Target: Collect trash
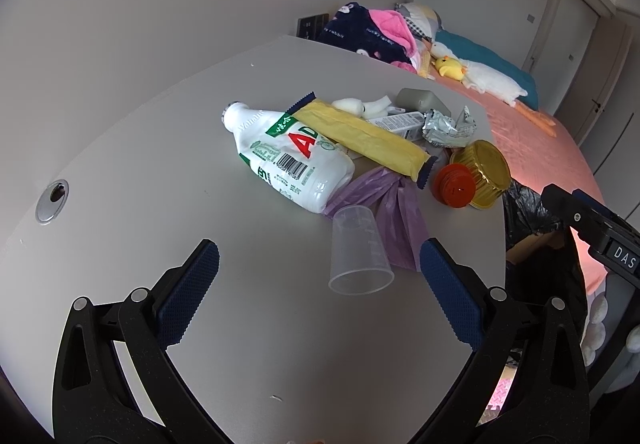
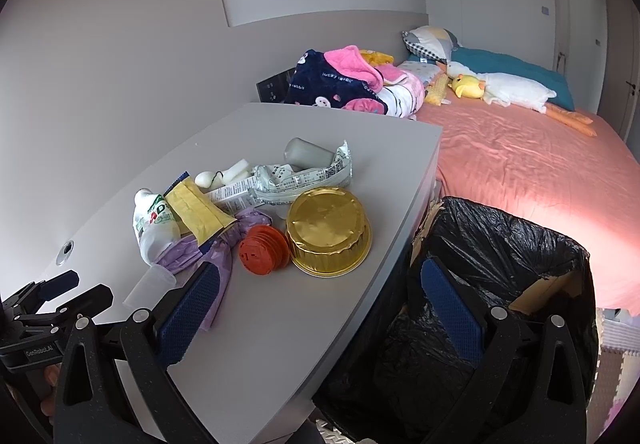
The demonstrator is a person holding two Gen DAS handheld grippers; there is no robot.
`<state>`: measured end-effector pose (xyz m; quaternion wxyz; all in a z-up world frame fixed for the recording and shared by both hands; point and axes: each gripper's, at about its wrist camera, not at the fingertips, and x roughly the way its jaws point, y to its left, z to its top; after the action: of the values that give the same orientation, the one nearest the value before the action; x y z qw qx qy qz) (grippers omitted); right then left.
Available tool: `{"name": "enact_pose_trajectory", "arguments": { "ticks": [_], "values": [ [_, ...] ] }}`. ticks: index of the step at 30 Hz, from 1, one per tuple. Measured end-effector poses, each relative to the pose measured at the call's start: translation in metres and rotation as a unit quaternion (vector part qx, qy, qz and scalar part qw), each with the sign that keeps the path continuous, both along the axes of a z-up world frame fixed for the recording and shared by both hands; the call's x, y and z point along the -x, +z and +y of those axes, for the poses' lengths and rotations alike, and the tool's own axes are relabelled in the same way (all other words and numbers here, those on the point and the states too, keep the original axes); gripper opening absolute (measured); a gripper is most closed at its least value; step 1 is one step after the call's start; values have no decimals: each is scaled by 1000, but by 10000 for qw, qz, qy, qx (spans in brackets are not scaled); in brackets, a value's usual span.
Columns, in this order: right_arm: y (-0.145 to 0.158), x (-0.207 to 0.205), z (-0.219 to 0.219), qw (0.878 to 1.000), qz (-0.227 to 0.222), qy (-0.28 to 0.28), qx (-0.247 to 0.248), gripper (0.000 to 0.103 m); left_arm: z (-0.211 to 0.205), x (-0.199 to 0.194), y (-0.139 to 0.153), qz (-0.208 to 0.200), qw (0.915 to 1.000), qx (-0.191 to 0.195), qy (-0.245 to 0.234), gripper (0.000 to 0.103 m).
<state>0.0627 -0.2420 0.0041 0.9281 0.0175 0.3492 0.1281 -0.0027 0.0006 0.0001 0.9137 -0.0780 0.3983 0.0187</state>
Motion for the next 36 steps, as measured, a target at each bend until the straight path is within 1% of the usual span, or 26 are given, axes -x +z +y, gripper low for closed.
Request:
{"name": "enact_pose_trajectory", "arguments": {
  "ticks": [15, 36],
  "values": [
    [-1, 1, -5, 10000, 14, -34, 2, 100, 1, -2, -1, 17, 10000, -4, -24, 97],
    [-1, 0, -1, 10000, 14, -10, 38, 100, -1, -1, -1, 17, 10000, 12, -29, 97]
  ]
}}
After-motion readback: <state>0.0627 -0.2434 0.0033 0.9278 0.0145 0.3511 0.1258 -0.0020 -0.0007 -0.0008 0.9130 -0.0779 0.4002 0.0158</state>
